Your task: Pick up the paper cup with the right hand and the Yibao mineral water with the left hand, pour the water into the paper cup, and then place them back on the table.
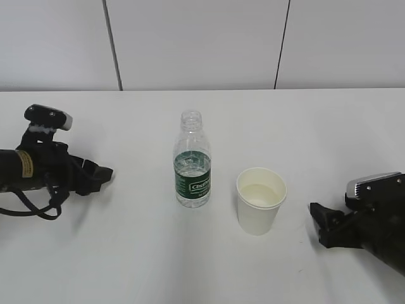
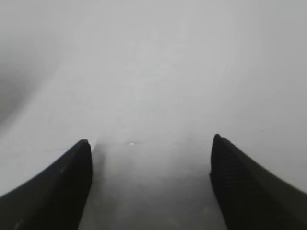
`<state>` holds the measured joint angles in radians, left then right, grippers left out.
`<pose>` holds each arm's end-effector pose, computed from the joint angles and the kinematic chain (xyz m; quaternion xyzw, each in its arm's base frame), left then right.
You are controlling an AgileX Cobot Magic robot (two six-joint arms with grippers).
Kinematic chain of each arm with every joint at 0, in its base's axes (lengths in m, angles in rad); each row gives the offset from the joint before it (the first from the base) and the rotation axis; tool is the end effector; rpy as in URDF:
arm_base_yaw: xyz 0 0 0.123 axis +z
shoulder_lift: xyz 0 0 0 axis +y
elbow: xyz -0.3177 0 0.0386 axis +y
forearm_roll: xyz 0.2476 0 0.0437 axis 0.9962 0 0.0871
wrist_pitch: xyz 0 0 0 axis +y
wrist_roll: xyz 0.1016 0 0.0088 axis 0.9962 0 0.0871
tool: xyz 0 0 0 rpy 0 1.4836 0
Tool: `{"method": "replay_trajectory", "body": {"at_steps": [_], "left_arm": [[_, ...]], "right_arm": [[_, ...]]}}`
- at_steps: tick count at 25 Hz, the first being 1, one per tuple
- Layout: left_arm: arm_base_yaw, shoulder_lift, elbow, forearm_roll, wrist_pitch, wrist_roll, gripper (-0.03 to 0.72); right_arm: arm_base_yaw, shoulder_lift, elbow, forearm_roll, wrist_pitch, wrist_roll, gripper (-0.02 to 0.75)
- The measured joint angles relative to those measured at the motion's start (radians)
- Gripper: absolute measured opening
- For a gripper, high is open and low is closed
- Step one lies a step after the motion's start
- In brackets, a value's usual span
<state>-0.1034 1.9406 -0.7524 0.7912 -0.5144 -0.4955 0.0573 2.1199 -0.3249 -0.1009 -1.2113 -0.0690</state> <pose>0.3498 -0.0721 0.1286 0.2195 0.8727 -0.1368 0.4140 0.2744 0.0254 0.0741 -0.0935 0.8539 0.0285 0.5112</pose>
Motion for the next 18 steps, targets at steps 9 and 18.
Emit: {"method": "replay_trajectory", "body": {"at_steps": [9,18], "left_arm": [[0.028,-0.072,0.000,-0.101,0.085,-0.003,0.486],[0.029,-0.216,-0.133,-0.137,0.462,-0.003,0.484]], "right_arm": [[0.000,-0.005,-0.108,0.057,0.049,0.210,0.593],[-0.030,-0.209,-0.176,0.062,0.316,0.234,0.593]]}}
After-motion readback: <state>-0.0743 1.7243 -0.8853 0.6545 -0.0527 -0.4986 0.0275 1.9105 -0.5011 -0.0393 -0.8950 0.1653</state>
